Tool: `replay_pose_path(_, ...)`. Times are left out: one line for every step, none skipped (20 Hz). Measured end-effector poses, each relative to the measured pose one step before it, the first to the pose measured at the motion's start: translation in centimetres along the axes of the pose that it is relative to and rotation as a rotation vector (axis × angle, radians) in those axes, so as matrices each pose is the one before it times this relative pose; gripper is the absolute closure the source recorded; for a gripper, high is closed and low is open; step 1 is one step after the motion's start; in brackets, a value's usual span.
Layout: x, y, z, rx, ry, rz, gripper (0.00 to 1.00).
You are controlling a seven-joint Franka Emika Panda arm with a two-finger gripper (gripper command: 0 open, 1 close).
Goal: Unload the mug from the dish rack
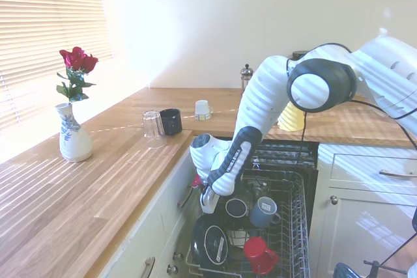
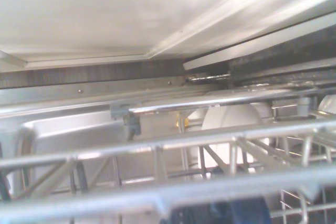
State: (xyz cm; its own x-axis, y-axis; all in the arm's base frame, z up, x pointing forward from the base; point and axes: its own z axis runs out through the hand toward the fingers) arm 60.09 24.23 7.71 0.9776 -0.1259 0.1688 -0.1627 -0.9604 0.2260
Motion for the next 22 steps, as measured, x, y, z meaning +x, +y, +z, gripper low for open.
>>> replay_pose_path(0.063,0.044,0.266,0.00232,-0.00646,0.00167,1.00)
replay_pose_path(0.082,0.098,0.311,0.00121,-0.00527,0.00119,1.00)
replay_pose_path(0.001,0.109,0.336,0.00069,-0.00640,-0.00027,1.00)
replay_pose_path(0.011,0.066,0.296,0.00165,-0.00587,0.00000,1.00)
replay_pose_path(0.052,0.093,0.257,0.00073,-0.00367,-0.00079,1.00)
replay_pose_path(0.028,0.169,0.263,0.00077,-0.00402,-0.00095,1.00)
replay_pose_path(0.004,0.159,0.234,0.00025,-0.00443,0.00109,1.00)
replay_pose_path(0.025,0.166,0.193,-0.00010,-0.00366,0.00007,1.00)
replay_pose_path(0.048,0.154,0.132,0.00014,-0.00232,-0.00102,1.00)
replay_pose_path(0.055,0.118,0.063,0.00079,-0.00177,-0.00018,1.00)
replay_pose_path(0.088,0.147,0.041,0.00115,-0.00145,0.00063,1.00)
replay_pose_path(0.082,0.131,0.035,0.00176,-0.00124,0.00065,1.00)
replay_pose_path(0.046,0.062,0.014,0.00247,-0.00095,-0.00115,1.00)
replay_pose_path(0.056,0.114,0.046,0.00277,-0.00049,-0.00121,1.00)
replay_pose_path(0.046,0.142,0.070,0.00356,0.00105,-0.00315,1.00)
replay_pose_path(-0.025,0.170,0.126,0.00083,-0.00078,-0.00407,1.00)
replay_pose_path(-0.114,0.161,0.173,-0.00210,-0.00394,-0.00507,1.00)
replay_pose_path(-0.147,0.080,0.165,-0.00183,-0.00387,-0.00424,1.00)
replay_pose_path(-0.175,-0.100,0.127,0.00003,-0.00354,-0.00499,1.00)
replay_pose_path(-0.207,-0.216,0.087,0.00163,-0.00338,-0.00533,1.00)
replay_pose_path(-0.137,-0.195,0.030,0.00159,-0.00216,-0.00324,1.00)
replay_pose_path(-0.122,-0.139,0.051,0.00049,-0.00272,-0.00189,1.00)
